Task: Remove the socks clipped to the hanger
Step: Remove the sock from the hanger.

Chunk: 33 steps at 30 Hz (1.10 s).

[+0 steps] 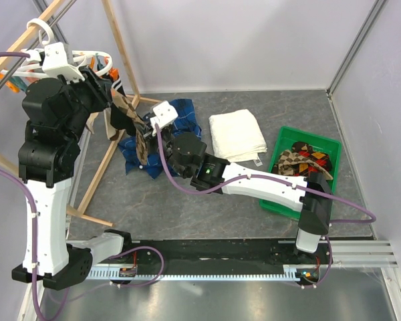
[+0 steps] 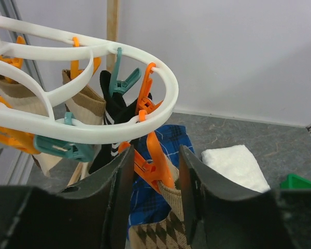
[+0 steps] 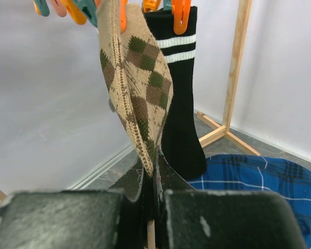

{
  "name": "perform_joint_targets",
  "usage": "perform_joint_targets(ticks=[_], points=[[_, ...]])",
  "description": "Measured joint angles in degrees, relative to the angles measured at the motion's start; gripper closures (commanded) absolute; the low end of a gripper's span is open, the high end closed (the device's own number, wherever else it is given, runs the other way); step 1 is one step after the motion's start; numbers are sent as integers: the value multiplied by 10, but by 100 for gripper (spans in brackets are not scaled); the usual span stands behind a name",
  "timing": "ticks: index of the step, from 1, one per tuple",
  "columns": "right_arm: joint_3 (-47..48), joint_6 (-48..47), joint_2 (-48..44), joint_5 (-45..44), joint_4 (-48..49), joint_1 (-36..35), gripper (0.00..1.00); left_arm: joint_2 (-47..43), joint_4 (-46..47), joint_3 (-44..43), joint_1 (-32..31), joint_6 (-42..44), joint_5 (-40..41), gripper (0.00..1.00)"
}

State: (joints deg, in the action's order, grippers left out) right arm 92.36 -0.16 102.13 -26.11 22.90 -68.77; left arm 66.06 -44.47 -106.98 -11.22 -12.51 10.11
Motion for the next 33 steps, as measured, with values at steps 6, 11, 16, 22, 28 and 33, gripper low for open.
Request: perform_joint_targets(ticks=[6, 11, 16, 22, 28, 33], points=[[8, 10, 1, 11, -8, 0, 100, 3, -7, -22, 0, -1, 9, 44], [8, 14, 1, 17, -11, 0, 100, 4, -21, -35, 0, -6, 24, 41], [8, 15, 1, 19, -12, 0, 100, 10, -31, -33, 0, -19, 33, 41], [8, 19, 1, 24, -11, 0, 100, 18, -31, -24, 0, -34, 33, 41], [8, 26, 1, 33, -11, 0, 100, 20, -19, -4, 0, -47, 33, 61], [8, 29, 1, 36, -12, 0, 100, 30, -11, -2, 0, -54, 33, 98]])
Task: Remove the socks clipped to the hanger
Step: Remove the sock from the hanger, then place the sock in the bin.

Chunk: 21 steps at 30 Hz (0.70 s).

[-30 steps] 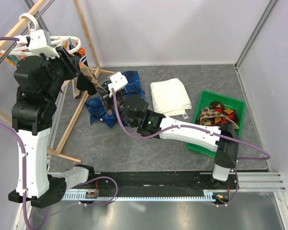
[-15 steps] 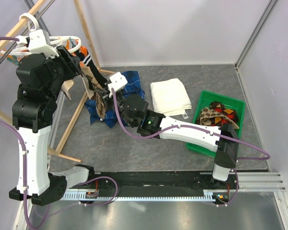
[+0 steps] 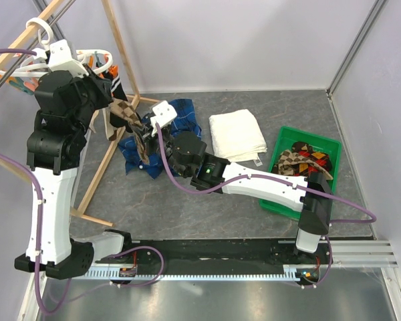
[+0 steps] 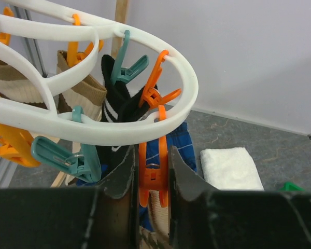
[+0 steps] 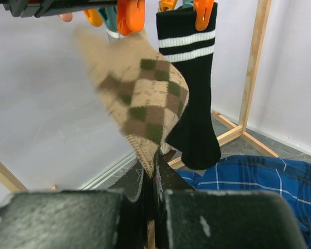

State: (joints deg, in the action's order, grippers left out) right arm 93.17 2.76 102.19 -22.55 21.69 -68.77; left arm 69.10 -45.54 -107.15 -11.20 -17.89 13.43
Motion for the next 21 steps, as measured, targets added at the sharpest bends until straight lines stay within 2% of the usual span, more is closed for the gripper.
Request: perform_joint_targets(ticks=[5, 10, 12, 15, 21], points=[[-3, 5, -1, -3, 0, 0, 100, -3, 18, 2, 0, 1, 0, 98], [-57, 9, -30, -23, -26, 2, 100, -12, 25, 3, 0, 6, 0, 98], [-83, 15, -58, -46, -74, 7, 100, -17, 27, 6, 0, 10, 0, 97], [-108, 25, -107, -89, -155, 28, 98, -30, 31, 18, 0, 16, 0, 91], [-169, 38, -249, -205, -298, 131, 96, -62, 35, 47, 2, 27, 8, 83]])
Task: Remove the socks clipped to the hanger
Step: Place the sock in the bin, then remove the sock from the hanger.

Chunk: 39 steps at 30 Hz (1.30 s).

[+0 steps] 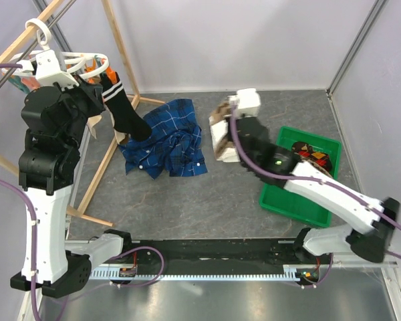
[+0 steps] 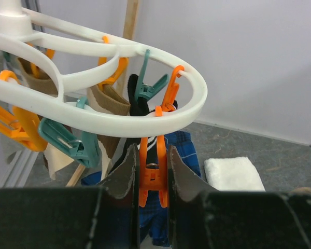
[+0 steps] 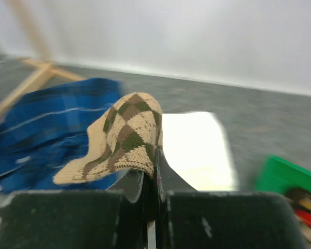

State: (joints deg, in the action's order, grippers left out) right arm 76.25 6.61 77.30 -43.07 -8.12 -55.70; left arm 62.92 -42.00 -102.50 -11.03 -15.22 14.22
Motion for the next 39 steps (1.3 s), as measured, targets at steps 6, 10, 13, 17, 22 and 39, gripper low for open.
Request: perform_joint_targets(ticks=[6, 10, 13, 17, 22, 39], points=[[-60, -16, -101, -74, -64, 125, 97, -9, 3, 3, 0, 14, 22, 75], [-73, -22, -105, -82, -89, 220, 98, -10, 3, 4, 0, 21, 31, 70], [-87, -2, -101, -84, -122, 290, 95, -10, 2, 6, 0, 27, 43, 67], [-131, 45, -82, -73, -149, 373, 88, -12, 3, 11, 0, 31, 54, 63], [-194, 92, -11, -45, -172, 435, 63, -14, 4, 22, 0, 39, 68, 57], [-9, 85, 24, 68, -257, 339, 42, -36, 3, 32, 0, 58, 133, 51]])
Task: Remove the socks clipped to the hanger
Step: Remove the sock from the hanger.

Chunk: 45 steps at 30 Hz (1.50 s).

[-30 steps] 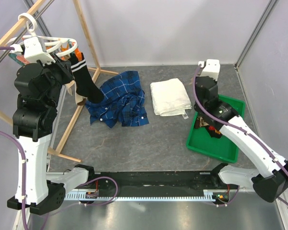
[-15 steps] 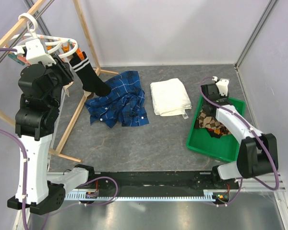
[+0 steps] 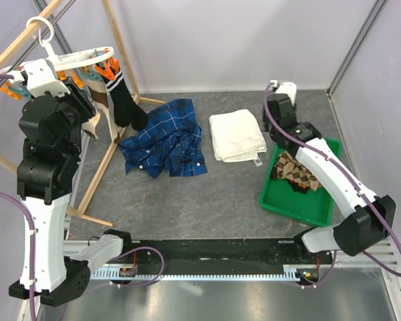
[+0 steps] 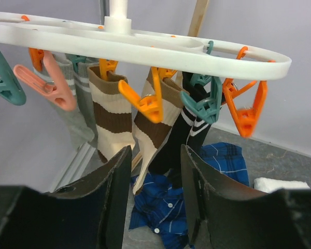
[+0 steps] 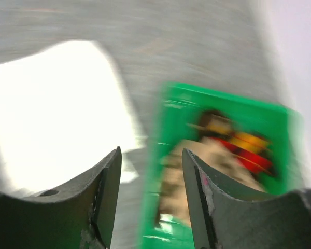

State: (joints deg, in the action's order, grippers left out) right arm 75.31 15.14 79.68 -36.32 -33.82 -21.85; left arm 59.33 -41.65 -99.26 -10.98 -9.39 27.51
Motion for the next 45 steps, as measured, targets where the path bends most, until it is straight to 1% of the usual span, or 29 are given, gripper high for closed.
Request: perform_joint_targets(ticks=[3, 5, 7, 9, 11, 13, 15, 19, 21, 25, 28, 32, 40, 43, 45], points=[[13, -12, -2, 68, 46, -63, 40, -1, 0, 0, 0, 2, 7, 50], [13, -19, 1, 124, 96, -111, 38, -1, 0, 0, 0, 3, 10, 50], [13, -26, 10, 179, 175, -163, 36, -1, 0, 0, 0, 5, 12, 50], [13, -33, 24, 218, 252, -199, 34, -1, 0, 0, 0, 8, 17, 50], [22, -56, 51, 250, 336, -233, 32, -1, 0, 0, 0, 10, 24, 49], [43, -78, 88, 270, 397, -257, 31, -1, 0, 0, 0, 12, 27, 49], [90, -99, 145, 300, 447, -274, 26, -1, 0, 0, 0, 14, 31, 48], [166, -123, 245, 368, 531, -280, 20, 3, 0, -3, 0, 18, 42, 48], [190, -135, 287, 402, 571, -279, 18, 7, 0, -6, 0, 21, 49, 48], [238, -146, 362, 455, 622, -278, 13, 18, 0, -19, 0, 29, 58, 48], [281, -148, 415, 475, 652, -279, 12, 23, 1, -28, 0, 36, 65, 48], [308, -144, 471, 501, 713, -282, 12, 24, 3, -39, 0, 48, 72, 48], [384, -146, 570, 513, 782, -290, 11, 25, 11, -41, 0, 58, 78, 47], [405, -159, 591, 491, 788, -293, 11, 26, 15, -41, 0, 63, 84, 47], [422, -170, 606, 464, 793, -296, 14, 27, 15, -42, 0, 66, 85, 48]])
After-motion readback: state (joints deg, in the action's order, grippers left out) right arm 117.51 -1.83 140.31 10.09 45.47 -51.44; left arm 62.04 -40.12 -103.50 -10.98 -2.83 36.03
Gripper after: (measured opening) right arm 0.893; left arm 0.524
